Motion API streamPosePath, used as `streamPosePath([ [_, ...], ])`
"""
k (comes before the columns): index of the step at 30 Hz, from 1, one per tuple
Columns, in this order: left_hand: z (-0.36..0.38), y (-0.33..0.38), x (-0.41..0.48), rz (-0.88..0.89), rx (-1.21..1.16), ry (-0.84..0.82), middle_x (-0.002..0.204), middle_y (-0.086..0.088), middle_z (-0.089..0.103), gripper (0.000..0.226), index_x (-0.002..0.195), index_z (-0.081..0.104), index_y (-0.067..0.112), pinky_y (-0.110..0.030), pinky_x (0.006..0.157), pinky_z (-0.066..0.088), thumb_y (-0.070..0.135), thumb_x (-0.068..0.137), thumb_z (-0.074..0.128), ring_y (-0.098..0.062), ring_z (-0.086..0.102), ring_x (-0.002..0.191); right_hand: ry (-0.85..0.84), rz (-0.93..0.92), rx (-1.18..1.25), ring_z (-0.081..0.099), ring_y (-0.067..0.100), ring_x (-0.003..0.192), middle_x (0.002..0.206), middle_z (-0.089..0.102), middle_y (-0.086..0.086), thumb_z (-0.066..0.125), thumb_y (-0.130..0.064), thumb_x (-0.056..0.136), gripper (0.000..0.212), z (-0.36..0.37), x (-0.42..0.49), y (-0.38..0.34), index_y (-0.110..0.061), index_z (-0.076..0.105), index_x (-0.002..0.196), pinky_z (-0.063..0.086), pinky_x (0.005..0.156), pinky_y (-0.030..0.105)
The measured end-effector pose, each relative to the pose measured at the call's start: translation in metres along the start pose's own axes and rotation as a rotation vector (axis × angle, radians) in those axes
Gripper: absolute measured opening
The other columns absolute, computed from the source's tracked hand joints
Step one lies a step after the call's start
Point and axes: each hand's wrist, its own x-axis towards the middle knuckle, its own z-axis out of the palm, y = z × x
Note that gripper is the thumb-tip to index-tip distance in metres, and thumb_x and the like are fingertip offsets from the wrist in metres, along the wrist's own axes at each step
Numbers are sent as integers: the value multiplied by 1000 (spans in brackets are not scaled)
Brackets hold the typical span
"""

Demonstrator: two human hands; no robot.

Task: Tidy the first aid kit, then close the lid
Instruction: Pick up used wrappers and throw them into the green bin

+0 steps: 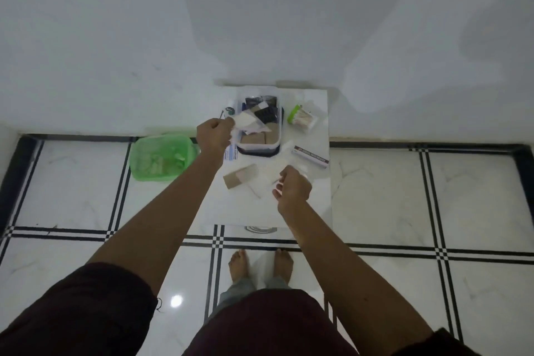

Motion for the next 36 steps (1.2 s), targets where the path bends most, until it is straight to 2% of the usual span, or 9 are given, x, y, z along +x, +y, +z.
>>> streamPosePath([
  [4,-26,13,-14,-18,-154,-4,62,-5,59,15,64,56,9,-31,65,55,13,77,63,-15,60,61,-26,-175,10,60,28,74,82,62,14,59,-11,74,7,16,-33,-24,-7,56,69,49,51,29],
  [9,-61,15,-17,-13,-309,31,73,-9,62,14,67,55,6,-28,59,57,12,77,61,-19,66,67,-108,-284,-57,60,28,76,90,62,15,60,-9,75,19,42,-56,-30,0,61,92,47,46,25],
  [11,-79,11,-13,-13,-351,85,76,-12,63,13,66,56,5,-28,59,57,10,77,62,-22,66,69,-125,-331,-102,60,25,70,85,62,12,60,-5,76,17,60,-61,-27,0,62,92,48,42,23],
  [15,-124,-6,12,-51,-392,163,78,-15,63,13,67,57,3,-30,63,57,8,76,65,-24,65,72,-181,-400,-229,55,21,57,66,55,6,60,-4,77,8,112,-66,-8,-2,58,84,61,68,47],
  [18,-164,-24,50,-90,-386,263,79,-15,65,9,73,61,1,-29,62,56,7,74,68,-24,65,73,-191,-480,-361,56,20,54,66,56,5,62,-4,74,15,168,-58,13,-10,49,69,60,70,52],
  [22,-212,-56,120,-154,-220,361,66,-9,61,15,62,60,8,-39,71,60,14,70,70,-24,63,66,-150,-608,-613,67,34,72,85,67,16,59,-6,73,15,252,-26,47,-14,47,69,59,71,49],
  [26,-250,-93,206,-208,20,324,66,-10,61,15,59,60,7,-51,74,60,19,63,66,-25,59,63,-112,-615,-838,62,29,74,85,64,11,60,-6,78,7,328,10,85,-10,55,80,51,64,33],
  [31,-275,-131,316,-189,345,201,62,-16,59,20,55,58,6,-42,67,56,21,66,65,-27,57,62,-79,-510,-961,54,23,71,83,57,7,59,-3,81,8,421,80,139,-8,58,87,41,62,27],
  [36,-271,-180,408,-231,573,87,64,-6,57,16,60,53,9,-26,57,39,12,73,61,-25,55,64,-56,-462,-1035,60,29,78,88,63,14,59,-3,81,9,489,158,193,-10,53,83,46,65,31],
])
